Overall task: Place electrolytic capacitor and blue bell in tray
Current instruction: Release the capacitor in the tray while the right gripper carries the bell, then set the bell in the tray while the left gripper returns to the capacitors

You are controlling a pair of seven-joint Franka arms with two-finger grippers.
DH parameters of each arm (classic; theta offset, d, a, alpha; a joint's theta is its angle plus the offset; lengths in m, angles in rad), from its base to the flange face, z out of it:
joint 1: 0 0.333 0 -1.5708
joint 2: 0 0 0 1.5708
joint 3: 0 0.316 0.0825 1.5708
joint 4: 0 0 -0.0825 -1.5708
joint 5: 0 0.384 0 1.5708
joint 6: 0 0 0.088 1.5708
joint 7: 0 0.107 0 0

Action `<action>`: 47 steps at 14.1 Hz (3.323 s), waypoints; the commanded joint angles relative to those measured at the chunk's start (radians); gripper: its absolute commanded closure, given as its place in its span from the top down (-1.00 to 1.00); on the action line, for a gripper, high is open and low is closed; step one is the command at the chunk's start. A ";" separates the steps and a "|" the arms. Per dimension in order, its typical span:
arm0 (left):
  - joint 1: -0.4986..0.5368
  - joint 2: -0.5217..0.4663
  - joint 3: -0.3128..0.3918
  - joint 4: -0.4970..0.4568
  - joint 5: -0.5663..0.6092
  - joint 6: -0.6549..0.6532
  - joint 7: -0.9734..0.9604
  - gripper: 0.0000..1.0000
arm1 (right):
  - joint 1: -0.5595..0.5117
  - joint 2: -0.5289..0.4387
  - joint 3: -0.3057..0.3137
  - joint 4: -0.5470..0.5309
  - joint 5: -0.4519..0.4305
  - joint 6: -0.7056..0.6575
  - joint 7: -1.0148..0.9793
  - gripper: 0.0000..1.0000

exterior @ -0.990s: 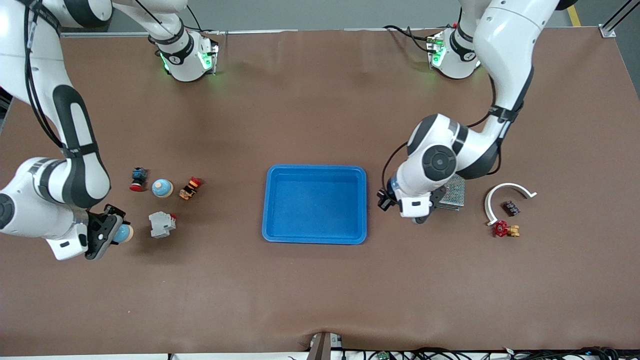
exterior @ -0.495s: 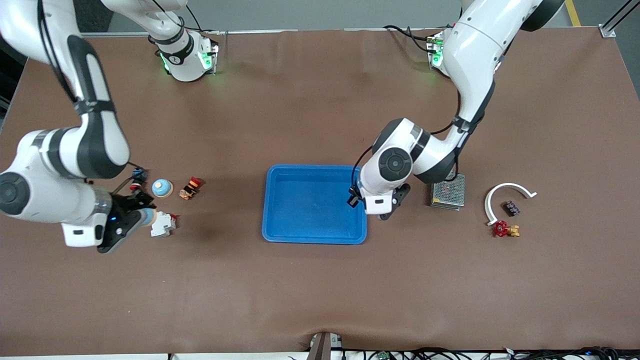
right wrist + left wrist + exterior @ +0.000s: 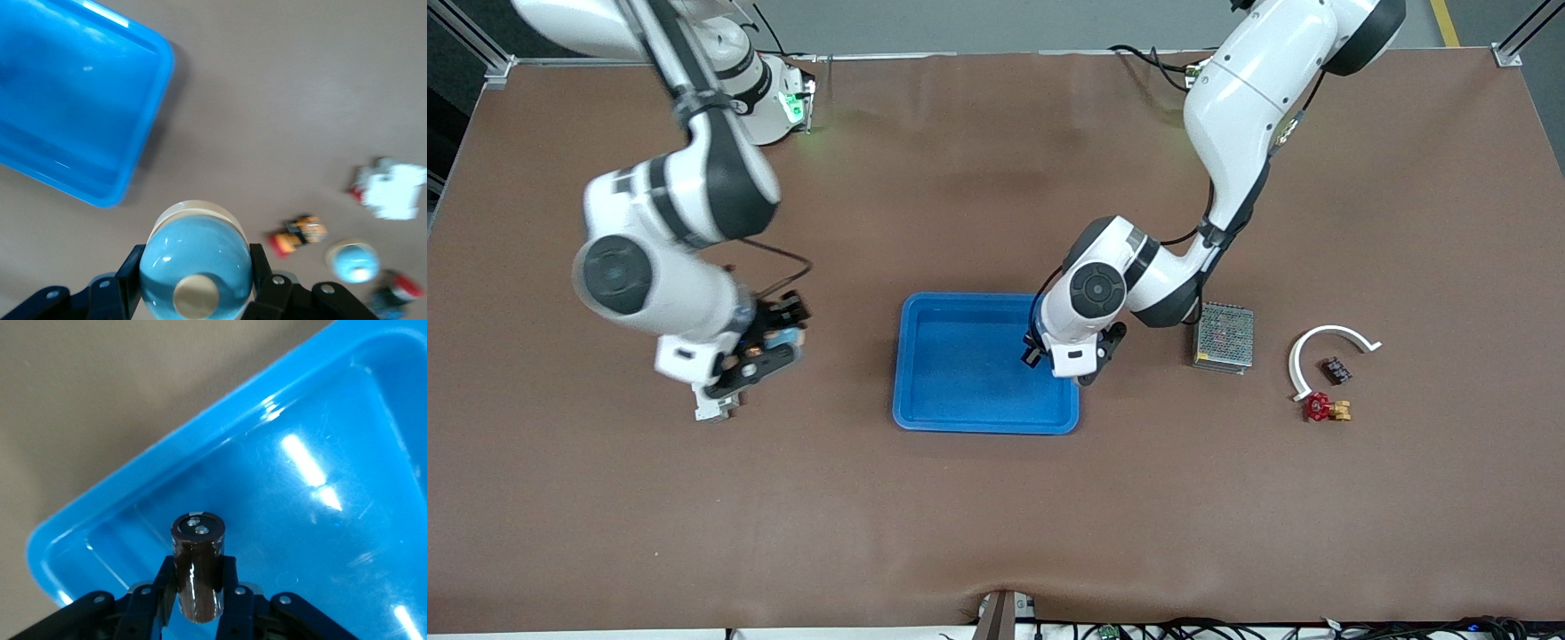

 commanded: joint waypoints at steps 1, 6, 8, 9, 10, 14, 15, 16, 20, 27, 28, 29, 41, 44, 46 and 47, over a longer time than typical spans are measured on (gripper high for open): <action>-0.009 0.028 0.006 0.026 -0.021 0.022 -0.031 -1.00 | 0.080 -0.025 -0.014 -0.062 0.006 0.069 0.147 -0.12; 0.000 -0.003 0.007 0.041 -0.015 0.014 -0.028 1.00 | 0.182 0.021 -0.014 -0.106 0.011 0.231 0.327 -0.12; 0.014 -0.026 0.016 0.061 -0.006 -0.027 -0.022 1.00 | 0.203 0.030 -0.014 -0.171 0.011 0.340 0.359 -0.12; 0.026 -0.038 0.022 0.081 -0.006 -0.058 -0.016 1.00 | 0.211 0.039 -0.014 -0.195 0.011 0.389 0.373 -0.12; 0.038 -0.047 0.022 0.099 0.000 -0.098 -0.013 1.00 | 0.222 0.050 -0.014 -0.211 0.011 0.427 0.394 -0.12; 0.117 -0.127 0.021 0.127 0.023 -0.228 0.082 1.00 | 0.283 0.097 -0.014 -0.209 0.009 0.501 0.503 -0.13; 0.137 -0.149 0.021 0.127 0.023 -0.269 0.121 1.00 | 0.294 0.111 -0.014 -0.209 0.009 0.520 0.517 -0.13; 0.160 -0.164 0.021 0.127 0.023 -0.303 0.160 1.00 | 0.303 0.125 -0.015 -0.203 0.008 0.526 0.525 -0.13; 0.265 -0.227 0.022 0.121 0.025 -0.452 0.344 1.00 | 0.320 0.186 -0.017 -0.176 -0.003 0.567 0.557 -0.13; 0.400 -0.255 0.021 0.095 0.086 -0.538 0.519 1.00 | 0.325 0.285 -0.017 -0.120 -0.008 0.615 0.557 -0.13; 0.420 -0.262 0.021 0.077 0.094 -0.538 0.556 1.00 | 0.325 0.294 -0.017 -0.122 -0.008 0.632 0.557 -0.13; 0.442 -0.270 0.021 0.061 0.098 -0.538 0.593 1.00 | 0.332 0.305 -0.017 -0.120 -0.008 0.642 0.557 -0.13; 0.657 -0.249 0.021 -0.112 0.201 -0.381 0.921 1.00 | 0.348 0.325 -0.022 -0.125 -0.023 0.662 0.556 0.56; 0.704 -0.250 0.021 -0.167 0.223 -0.316 1.001 1.00 | 0.349 0.318 -0.022 -0.123 -0.025 0.661 0.554 1.00; 0.735 -0.249 0.021 -0.183 0.229 -0.299 1.058 0.99 | 0.346 0.291 -0.020 -0.123 -0.021 0.640 0.542 1.00; 0.749 -0.250 0.021 -0.197 0.241 -0.288 1.086 0.90 | 0.345 0.244 -0.020 -0.125 -0.021 0.603 0.539 1.00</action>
